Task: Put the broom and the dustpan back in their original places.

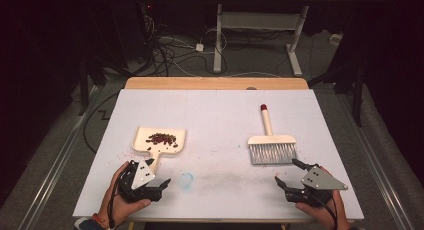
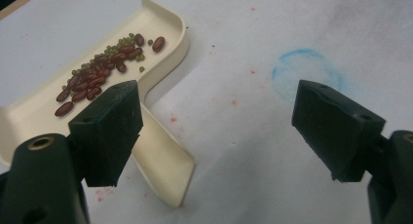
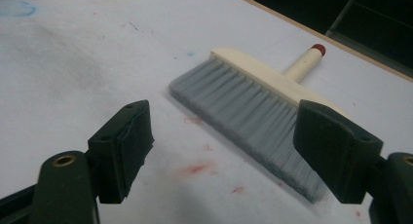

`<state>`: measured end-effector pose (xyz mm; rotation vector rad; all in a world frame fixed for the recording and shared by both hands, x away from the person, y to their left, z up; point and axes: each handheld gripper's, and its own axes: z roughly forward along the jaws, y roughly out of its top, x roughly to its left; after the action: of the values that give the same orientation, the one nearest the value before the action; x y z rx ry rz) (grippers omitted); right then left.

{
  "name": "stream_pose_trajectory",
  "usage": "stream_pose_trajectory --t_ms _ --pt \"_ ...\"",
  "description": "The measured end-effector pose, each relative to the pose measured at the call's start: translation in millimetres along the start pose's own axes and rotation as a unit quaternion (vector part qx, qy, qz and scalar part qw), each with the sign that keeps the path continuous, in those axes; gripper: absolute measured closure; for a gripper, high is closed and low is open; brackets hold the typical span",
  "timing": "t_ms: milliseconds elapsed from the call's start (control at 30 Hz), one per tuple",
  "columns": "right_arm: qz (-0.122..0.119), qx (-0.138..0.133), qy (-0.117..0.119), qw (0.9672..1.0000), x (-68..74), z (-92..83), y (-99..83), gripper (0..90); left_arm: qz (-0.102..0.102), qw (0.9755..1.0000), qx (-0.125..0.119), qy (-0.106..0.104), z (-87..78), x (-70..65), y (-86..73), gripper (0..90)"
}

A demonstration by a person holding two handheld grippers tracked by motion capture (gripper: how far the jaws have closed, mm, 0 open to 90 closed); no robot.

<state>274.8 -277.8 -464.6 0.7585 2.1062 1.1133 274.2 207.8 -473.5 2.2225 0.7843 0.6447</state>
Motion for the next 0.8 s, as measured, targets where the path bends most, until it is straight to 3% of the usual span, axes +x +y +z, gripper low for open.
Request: stream_pose_trajectory --t_ms 800 --pt "0.002 -0.001 -0.002 1.0 -1.6 0.1 0.4 23.0 -0.001 1.0 -0.002 0.001 1.6 0.2 2.7 18.7"
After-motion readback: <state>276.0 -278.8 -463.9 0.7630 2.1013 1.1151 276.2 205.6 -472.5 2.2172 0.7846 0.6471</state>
